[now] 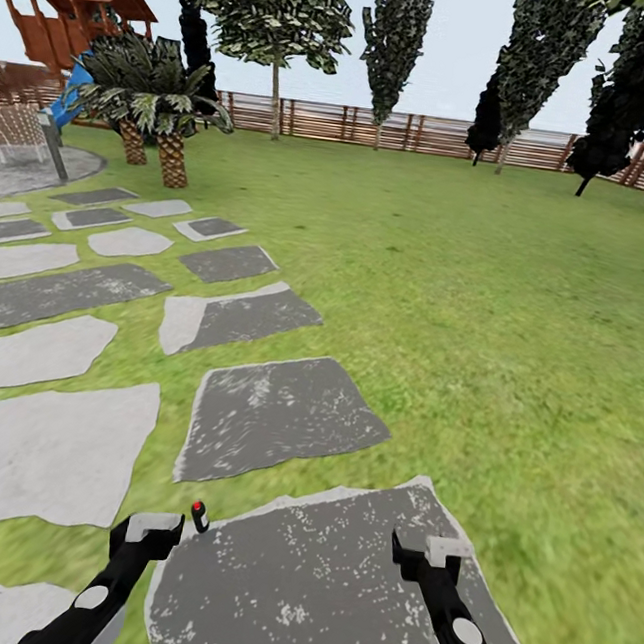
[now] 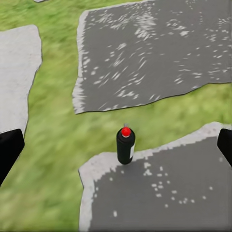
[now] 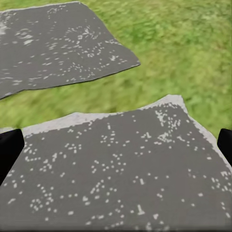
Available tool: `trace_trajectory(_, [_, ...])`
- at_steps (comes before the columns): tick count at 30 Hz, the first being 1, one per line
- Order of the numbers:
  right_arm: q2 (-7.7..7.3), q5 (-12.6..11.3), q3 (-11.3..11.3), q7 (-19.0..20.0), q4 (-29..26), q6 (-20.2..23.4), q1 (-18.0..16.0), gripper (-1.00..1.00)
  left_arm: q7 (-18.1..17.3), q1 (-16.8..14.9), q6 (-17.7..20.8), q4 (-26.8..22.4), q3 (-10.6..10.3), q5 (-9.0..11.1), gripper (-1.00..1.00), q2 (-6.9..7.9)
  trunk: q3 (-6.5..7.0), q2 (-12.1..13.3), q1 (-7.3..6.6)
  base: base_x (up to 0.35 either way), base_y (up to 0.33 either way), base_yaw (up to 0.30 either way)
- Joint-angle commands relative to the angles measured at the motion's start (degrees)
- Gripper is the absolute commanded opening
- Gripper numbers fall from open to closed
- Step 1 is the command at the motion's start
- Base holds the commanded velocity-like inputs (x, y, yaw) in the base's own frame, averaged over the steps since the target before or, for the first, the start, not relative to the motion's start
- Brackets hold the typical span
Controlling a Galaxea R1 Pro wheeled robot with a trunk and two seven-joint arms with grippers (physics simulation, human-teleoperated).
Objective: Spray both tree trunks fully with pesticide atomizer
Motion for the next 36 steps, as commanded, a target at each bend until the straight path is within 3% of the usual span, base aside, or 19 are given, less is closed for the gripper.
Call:
trace_trajectory(1, [0.00, 0.00, 0.00, 0.00, 0.00, 0.00, 0.00, 1.00, -0.02, 0.00, 0.00, 0.01, 0.00, 0.00, 1.00, 0.00, -0.28, -0.42, 0.23, 0.000, 0.000, -0.063])
trace_trajectory(12, [0.00, 0.00, 0.00, 0.00, 0.16, 0.00, 0.00, 1.00, -0.16, -0.18, -0.16, -0.12, -0.20, -0.17, 1.00, -0.06, -3.27, -4.83, 2.64, 0.000, 0.000, -0.066])
trace_trajectory(21, [0.00, 0.00, 0.00, 0.00, 0.17, 0.00, 0.00, 1.00, -0.32, -6.07, 0.58, -2.16, -0.58, -0.59, 1.00, -0.74, -5.71, -8.44, 4.62, 0.000, 0.000, -0.053])
trace_trajectory(36, [0.00, 0.01, 0.06, 0.00, 0.17, 0.00, 0.00, 1.00, -0.18, -6.42, 0.29, -2.21, -0.59, -0.54, 1.00, -0.49, -9.79, -14.46, 7.91, 0.000, 0.000, -0.002])
